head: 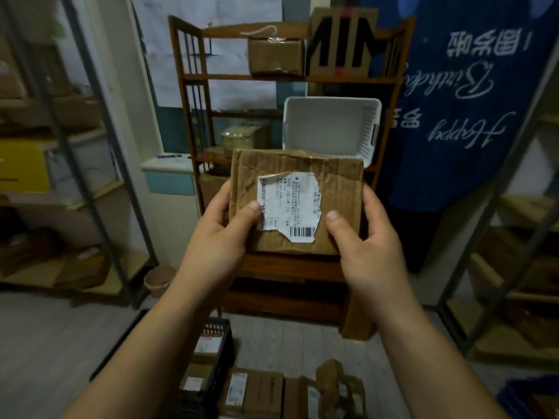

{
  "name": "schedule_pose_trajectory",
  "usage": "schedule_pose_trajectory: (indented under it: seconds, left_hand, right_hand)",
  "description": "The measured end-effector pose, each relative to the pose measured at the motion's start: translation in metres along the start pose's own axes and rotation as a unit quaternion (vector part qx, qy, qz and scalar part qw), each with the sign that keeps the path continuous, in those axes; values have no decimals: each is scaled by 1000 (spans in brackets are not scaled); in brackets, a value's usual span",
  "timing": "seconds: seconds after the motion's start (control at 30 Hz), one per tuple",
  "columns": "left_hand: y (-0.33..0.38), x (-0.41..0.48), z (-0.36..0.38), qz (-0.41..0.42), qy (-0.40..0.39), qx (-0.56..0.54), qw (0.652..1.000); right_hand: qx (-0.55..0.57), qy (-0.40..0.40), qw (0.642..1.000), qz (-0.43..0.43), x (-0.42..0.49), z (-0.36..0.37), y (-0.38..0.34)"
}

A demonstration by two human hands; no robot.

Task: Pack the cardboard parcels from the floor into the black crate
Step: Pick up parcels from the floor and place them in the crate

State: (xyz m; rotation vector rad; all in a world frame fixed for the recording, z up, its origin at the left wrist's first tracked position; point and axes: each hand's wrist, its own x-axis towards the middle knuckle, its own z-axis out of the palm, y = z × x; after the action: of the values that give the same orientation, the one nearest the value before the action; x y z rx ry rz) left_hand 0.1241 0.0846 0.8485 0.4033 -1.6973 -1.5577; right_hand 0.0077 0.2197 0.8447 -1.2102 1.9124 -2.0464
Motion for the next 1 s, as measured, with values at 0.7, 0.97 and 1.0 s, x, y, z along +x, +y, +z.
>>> schedule_pose_trajectory:
  seconds: [0.7,0.97,1.0]
  left_hand:
    - [-87,49,-337,-185,47,-24,981]
    - [-140,86,-391,-254,87,-80,960]
    - [-145,95,-399,-254,89,-77,960]
  right_hand:
    - [191,-32,939,283,16,333,87]
    - [188,-54,919,343,40,420,129]
    - [187,-65,917,347,47,425,137]
